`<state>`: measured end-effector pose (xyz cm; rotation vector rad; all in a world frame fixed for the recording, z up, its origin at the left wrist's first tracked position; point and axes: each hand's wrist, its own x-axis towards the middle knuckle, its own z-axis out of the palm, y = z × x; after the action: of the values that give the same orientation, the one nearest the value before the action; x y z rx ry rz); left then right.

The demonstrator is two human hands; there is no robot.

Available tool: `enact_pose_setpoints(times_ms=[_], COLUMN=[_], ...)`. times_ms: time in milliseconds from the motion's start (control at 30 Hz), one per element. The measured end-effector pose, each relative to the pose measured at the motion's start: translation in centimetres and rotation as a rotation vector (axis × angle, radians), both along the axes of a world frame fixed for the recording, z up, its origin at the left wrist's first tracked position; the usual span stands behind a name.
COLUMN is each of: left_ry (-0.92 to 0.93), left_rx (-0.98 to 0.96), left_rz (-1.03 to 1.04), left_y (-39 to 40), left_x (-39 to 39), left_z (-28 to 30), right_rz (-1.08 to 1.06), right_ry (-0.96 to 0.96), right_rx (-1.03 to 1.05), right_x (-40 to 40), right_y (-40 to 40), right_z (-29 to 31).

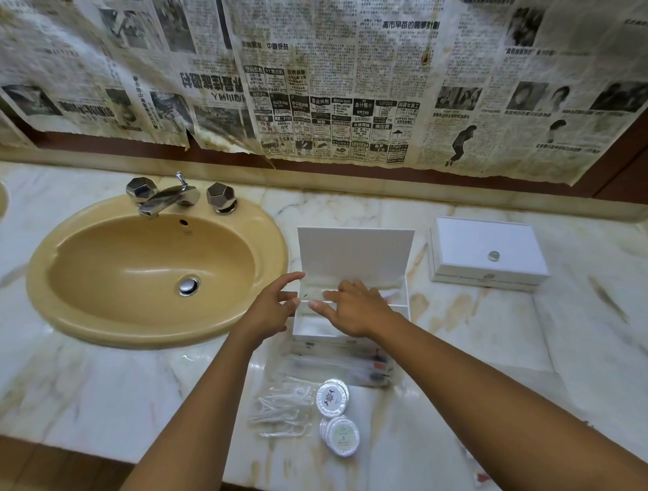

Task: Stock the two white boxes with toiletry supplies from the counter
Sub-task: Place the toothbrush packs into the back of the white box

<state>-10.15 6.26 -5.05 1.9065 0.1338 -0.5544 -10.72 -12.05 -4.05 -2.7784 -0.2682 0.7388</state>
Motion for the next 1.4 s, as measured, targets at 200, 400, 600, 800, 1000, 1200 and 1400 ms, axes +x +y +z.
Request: enact_pose_setpoints(times_ms=[200, 400, 600, 800, 1000, 1200, 1400], left_ry=[-0.004, -0.008, -0.005, -0.007, -0.009, -0.008, -0.009], left_rx=[0.004, 0.004, 0.009, 0.011, 0.012, 0.016, 0.018], left_rz=[0.012, 0.013, 0.019, 0.029, 0.030, 0.035, 0.024], left_y=[0.0, 0.0, -0.1, -0.2, -0.3, -0.3, -0.2], left_x=[-0.1, -0.2, -0.2, -0.3, -0.5, -0.4, -0.3], left_z=[-0.1, -0.4, -0.3, -0.3, -0.2, -0.2, 0.0], right_rz=[-0.081, -0.042, 0.062, 0.085, 0.105, 0.129, 0.103], right_ry=[-0.161, -0.356, -0.228, -0.149, -0.185, -0.181, -0.217], right_rx=[0.037, 0.209, 0.141, 0.039, -0.024, -0.054, -0.014], right_x=[-0.9, -3.4, -6.8, -7.8, -7.8, -7.8, -6.9], right_y=[0.4, 0.8, 0.9, 0.5, 0.7, 1.2, 1.1], right_z=[0.8, 3.0, 2.1, 0.9, 0.7, 1.4, 3.8])
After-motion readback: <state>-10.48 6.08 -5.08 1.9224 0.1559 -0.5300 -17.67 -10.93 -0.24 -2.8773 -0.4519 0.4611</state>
